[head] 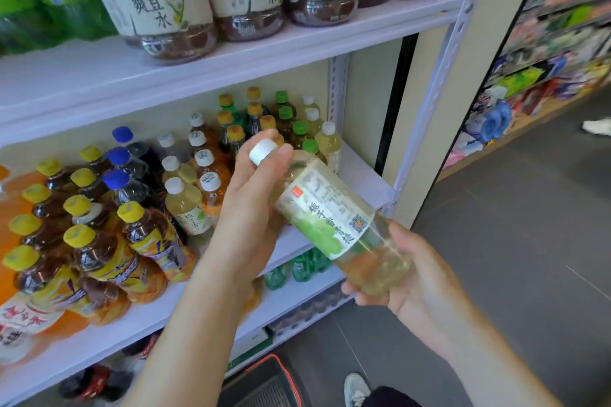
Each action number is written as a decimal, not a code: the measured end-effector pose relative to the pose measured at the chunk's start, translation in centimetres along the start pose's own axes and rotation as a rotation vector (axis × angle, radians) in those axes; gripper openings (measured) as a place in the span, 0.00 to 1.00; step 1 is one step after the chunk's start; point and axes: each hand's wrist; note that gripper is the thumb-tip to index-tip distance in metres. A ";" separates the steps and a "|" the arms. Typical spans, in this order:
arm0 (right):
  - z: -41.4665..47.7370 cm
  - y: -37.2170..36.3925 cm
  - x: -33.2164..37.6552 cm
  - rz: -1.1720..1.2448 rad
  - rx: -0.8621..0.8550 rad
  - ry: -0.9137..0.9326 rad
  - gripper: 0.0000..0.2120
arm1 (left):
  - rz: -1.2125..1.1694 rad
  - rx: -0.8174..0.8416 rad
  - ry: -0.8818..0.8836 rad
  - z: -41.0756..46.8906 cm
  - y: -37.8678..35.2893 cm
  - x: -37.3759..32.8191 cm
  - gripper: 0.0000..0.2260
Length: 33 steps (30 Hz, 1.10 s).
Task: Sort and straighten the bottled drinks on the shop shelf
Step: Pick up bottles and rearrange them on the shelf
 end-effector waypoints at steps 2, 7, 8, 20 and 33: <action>-0.6 -0.3 0.2 0.135 -0.004 -0.169 0.26 | -0.009 0.193 -0.053 -0.2 0.8 -0.3 0.27; -0.5 1.0 0.9 0.250 -0.015 -0.329 0.27 | 0.137 0.180 -0.165 0.2 -0.1 -0.3 0.28; -0.2 1.3 1.2 0.239 -0.020 -0.297 0.26 | 0.164 0.120 -0.187 0.4 -0.5 -0.2 0.27; 4.9 8.2 7.7 -0.029 -0.056 -0.113 0.24 | 0.297 0.013 -0.033 7.1 -4.4 1.8 0.14; 10.0 13.6 11.1 0.018 0.137 -0.464 0.31 | 0.344 -0.197 -0.148 10.8 -8.6 3.4 0.17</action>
Point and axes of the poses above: each hand's wrist, its own z-axis towards the middle knuckle, its own y-axis out of the back of the hand, x = y × z, and after that the axes turned 6 degrees about z, right-handed
